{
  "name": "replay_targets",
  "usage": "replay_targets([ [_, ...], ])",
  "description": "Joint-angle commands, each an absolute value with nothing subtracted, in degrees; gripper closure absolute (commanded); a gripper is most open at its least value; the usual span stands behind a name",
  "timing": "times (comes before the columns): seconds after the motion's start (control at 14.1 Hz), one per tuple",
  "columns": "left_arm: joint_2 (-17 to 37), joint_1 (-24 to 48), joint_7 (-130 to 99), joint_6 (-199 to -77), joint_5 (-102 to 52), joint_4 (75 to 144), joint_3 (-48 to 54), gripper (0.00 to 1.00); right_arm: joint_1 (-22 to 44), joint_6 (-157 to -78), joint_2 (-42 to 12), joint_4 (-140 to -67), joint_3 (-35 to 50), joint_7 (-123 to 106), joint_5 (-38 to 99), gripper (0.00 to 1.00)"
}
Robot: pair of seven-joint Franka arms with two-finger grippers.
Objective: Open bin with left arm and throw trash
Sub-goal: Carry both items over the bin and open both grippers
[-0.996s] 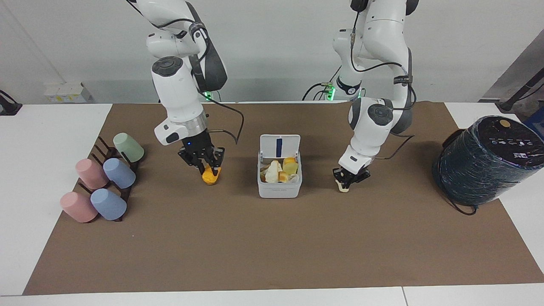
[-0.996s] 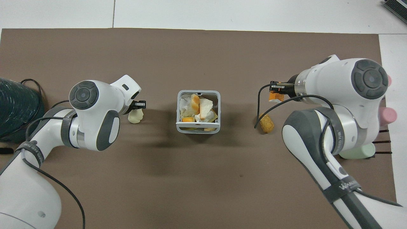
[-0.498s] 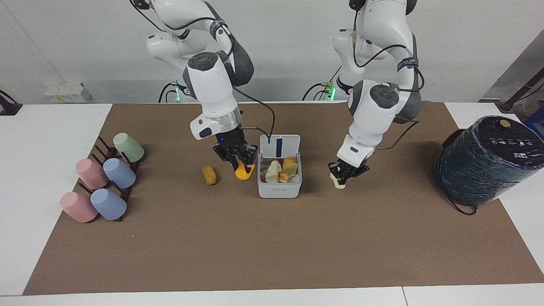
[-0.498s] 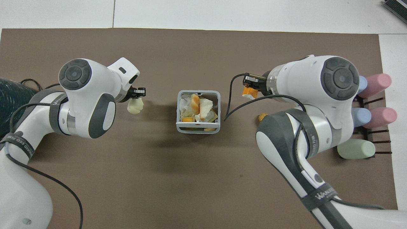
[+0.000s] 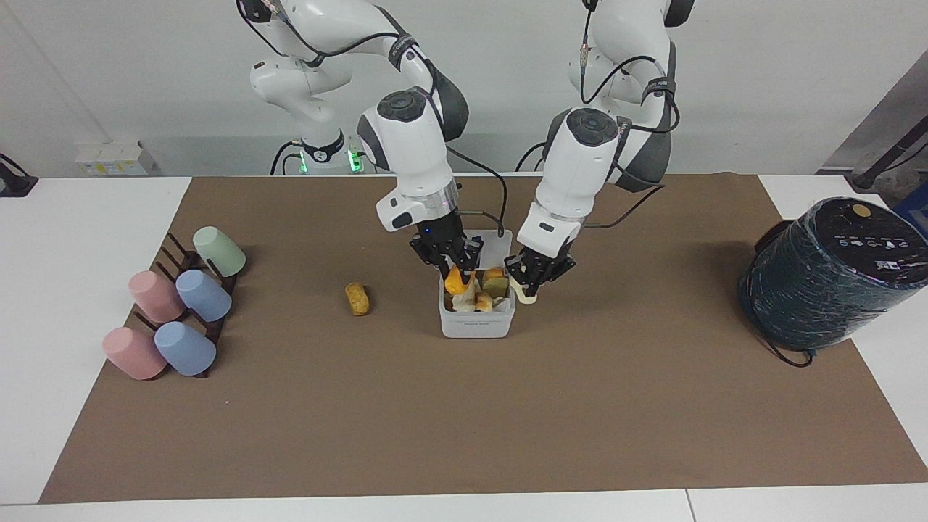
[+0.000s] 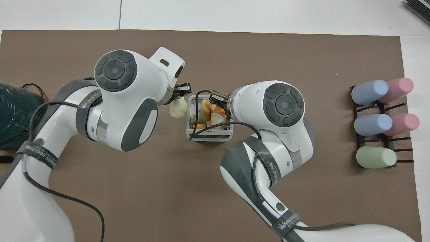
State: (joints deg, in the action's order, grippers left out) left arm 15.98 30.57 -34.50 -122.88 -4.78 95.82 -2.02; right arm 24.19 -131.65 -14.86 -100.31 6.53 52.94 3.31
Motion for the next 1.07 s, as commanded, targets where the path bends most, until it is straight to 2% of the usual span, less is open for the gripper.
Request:
replay_targets([
  [0.0, 16.26, 30.76, -35.25, -122.34, -5.19, 95.01, -2.72, 1.0, 24.43, -131.4, -15.64, -98.79, 6.5, 54.58, 3.69, 0.12],
  [0.07, 16.35, 30.67, -35.24, -122.78, -5.19, 95.01, -2.72, 1.0, 24.43, -131.31, -15.64, -98.62, 6.5, 54.58, 3.34, 0.05],
  [0.28, 16.35, 29.97, -35.07, -123.93, -5.19, 95.01, -2.81, 1.0, 23.12, -130.87, -15.21, -98.35, 6.24, 53.88, 2.9, 0.0],
  [0.64, 16.44, 30.76, -35.59, -124.71, -5.88, 95.01, -2.72, 1.0, 14.26, -130.17, -13.19, -99.66, 5.98, 39.33, 2.11, 0.0],
  [1.0, 16.79, 36.11, -39.19, -130.51, -8.35, 96.24, -2.64, 1.0, 9.49, -131.04, -10.81, -109.32, 5.89, 22.43, 2.02, 0.0],
])
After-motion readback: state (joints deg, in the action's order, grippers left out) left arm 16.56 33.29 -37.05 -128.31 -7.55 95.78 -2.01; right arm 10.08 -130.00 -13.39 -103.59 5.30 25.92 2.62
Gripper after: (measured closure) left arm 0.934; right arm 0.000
